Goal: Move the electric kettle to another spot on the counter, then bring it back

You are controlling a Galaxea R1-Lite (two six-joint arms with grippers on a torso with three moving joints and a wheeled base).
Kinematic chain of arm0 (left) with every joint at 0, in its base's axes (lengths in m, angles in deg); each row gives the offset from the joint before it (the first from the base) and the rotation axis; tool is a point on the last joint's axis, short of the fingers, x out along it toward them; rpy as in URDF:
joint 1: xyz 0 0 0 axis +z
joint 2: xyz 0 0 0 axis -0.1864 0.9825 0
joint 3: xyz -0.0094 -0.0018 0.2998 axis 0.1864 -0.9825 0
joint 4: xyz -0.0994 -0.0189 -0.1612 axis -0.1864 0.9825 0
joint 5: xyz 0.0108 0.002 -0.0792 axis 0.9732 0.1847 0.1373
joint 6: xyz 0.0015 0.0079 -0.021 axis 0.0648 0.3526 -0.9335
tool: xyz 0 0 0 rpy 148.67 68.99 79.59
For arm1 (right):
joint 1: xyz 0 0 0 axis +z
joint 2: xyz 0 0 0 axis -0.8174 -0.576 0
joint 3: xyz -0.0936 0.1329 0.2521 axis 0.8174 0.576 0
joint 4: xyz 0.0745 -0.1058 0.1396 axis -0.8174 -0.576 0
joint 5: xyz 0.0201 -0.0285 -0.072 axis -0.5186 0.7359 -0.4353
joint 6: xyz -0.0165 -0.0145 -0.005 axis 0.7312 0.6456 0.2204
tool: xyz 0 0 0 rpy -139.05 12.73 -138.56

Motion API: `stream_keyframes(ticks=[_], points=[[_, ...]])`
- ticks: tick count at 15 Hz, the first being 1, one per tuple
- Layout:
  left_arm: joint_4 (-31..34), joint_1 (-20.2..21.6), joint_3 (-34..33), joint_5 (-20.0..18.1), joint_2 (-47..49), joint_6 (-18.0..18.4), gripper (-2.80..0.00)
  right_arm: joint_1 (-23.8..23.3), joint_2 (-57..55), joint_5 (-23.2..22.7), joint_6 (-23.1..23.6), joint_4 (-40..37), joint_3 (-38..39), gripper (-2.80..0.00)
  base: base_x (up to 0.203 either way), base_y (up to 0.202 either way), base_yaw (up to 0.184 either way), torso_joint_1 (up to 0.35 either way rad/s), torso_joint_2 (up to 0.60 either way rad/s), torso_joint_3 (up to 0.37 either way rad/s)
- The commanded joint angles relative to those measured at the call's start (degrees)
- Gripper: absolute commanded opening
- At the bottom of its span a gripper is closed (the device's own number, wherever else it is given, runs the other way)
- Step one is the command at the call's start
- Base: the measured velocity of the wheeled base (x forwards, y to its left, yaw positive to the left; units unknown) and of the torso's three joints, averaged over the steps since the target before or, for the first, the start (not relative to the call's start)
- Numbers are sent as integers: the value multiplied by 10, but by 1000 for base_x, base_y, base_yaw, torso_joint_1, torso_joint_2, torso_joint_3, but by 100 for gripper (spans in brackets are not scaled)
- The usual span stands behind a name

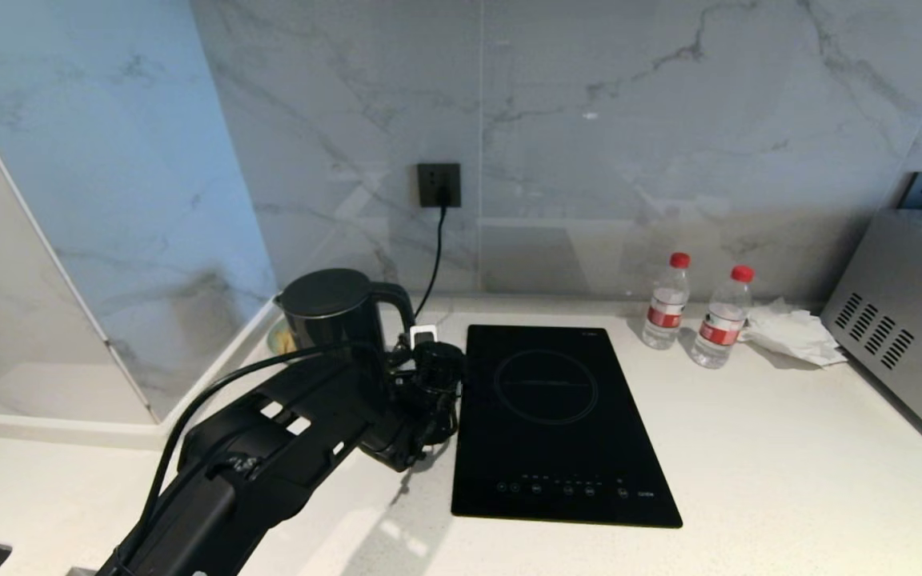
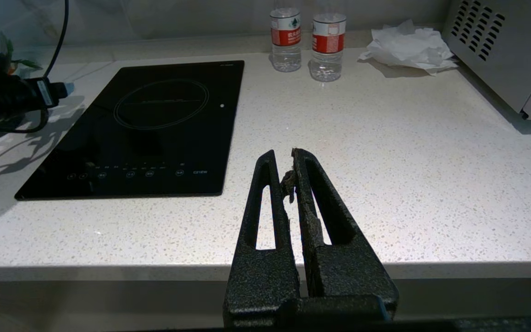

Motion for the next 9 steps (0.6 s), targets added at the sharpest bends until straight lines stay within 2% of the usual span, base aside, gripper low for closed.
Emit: stream_keyframes(ticks=[1, 9], points=[[-2, 3, 1, 2, 4, 0, 0, 0, -1, 0, 0, 1, 0, -280, 0, 0, 0, 0, 0, 0], [3, 7, 0, 0, 10, 11, 0, 0, -1, 0, 0, 1, 0, -280, 0, 0, 0, 0, 0, 0]])
